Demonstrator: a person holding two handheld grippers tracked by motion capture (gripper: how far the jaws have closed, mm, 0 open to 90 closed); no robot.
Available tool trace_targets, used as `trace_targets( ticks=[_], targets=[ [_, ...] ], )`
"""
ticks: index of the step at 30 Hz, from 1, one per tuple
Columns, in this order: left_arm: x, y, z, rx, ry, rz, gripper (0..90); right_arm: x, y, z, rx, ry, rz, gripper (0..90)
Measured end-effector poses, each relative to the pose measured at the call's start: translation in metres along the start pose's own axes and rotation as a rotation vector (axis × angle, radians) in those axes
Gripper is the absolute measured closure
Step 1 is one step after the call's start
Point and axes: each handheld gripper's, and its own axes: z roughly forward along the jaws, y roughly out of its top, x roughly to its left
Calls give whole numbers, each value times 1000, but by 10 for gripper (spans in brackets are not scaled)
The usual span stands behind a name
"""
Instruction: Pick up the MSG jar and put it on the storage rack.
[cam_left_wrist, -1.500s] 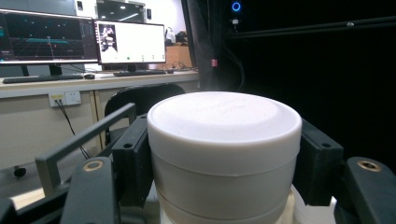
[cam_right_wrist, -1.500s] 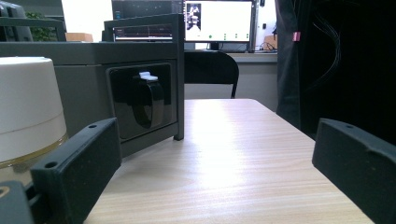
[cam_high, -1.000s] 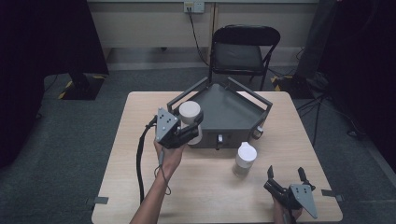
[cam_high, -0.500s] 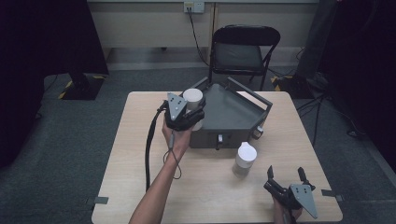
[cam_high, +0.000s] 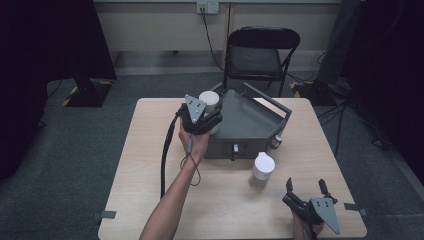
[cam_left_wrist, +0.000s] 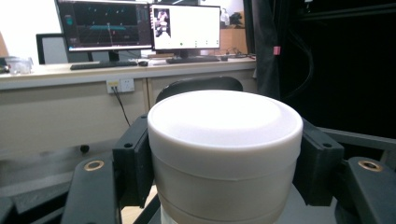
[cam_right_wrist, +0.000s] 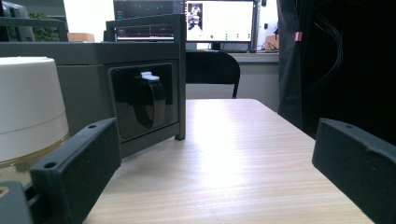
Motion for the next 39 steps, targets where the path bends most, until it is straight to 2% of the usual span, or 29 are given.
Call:
trace_targets(
  ticks=[5,7,13,24,34,35,38,39],
  targets=[
    [-3,-7,3,10,1,6,343,0,0,0,0,0,0,1],
    [-5,-15,3,-10,3,19,342,0,0,0,0,1,0,1],
    [-6,-23,0,-37,9,30,341,0,0,0,0,3,0,1],
    [-7,-24,-1,-39,11,26,341,0,0,0,0,3,0,1],
    [-7,-18,-1,-15,8,27,338,0,0,0,0,3,1,1],
    [-6,-17,0,0,6,26,331,0,0,0,0,3,0,1],
    [-9,-20,2,14,28,29,128,0,0,0,0,3,1,1],
    [-13,-23,1,7,55,38,84,0,0,0,1,2,0,1]
  ],
)
